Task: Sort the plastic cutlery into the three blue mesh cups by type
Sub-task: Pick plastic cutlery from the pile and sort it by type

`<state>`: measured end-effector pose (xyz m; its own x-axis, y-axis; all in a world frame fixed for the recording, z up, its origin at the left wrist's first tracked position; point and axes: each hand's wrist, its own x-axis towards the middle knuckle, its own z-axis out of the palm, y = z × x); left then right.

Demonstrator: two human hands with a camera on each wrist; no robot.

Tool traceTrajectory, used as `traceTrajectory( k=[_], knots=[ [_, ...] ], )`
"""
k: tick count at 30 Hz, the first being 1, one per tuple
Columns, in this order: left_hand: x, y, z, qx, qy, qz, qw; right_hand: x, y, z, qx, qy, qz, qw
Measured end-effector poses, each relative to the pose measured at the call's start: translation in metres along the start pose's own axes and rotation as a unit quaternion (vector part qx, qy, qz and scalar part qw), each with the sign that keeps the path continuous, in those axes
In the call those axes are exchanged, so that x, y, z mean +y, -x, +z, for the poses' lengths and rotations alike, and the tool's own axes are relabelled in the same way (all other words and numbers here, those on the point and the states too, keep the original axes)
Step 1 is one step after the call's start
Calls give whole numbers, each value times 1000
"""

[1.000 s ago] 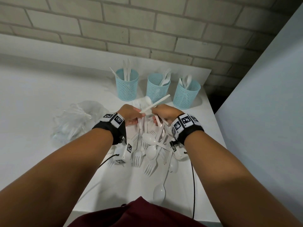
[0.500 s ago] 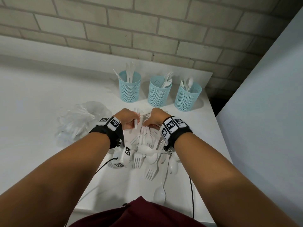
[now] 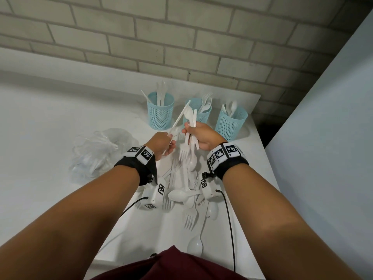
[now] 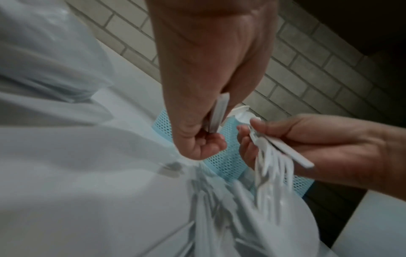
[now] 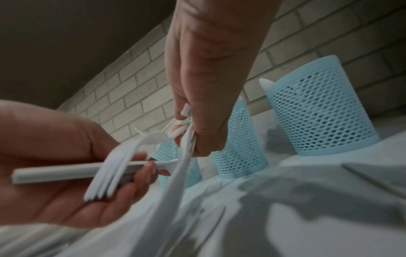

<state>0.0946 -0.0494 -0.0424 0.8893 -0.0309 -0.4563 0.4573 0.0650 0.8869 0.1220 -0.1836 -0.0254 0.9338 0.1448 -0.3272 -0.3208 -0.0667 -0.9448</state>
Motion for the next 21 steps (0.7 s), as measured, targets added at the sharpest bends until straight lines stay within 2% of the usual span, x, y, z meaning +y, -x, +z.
traceTrajectory(
  k=[4,8,13,21],
  knots=[
    [0,0,11,-20,-34,72,997,-7,3,6,10,-97,-31,995],
    [3,9,20,-40,-105,149,982,-9,1,19,27,-148,-27,988],
    [7,11,25,-58,-111,148,981,-6,-5,27,74,-116,-31,990],
    [6,13,30,-58,-119,206,969,-7,-14,34,155,-101,-41,982]
  ],
)
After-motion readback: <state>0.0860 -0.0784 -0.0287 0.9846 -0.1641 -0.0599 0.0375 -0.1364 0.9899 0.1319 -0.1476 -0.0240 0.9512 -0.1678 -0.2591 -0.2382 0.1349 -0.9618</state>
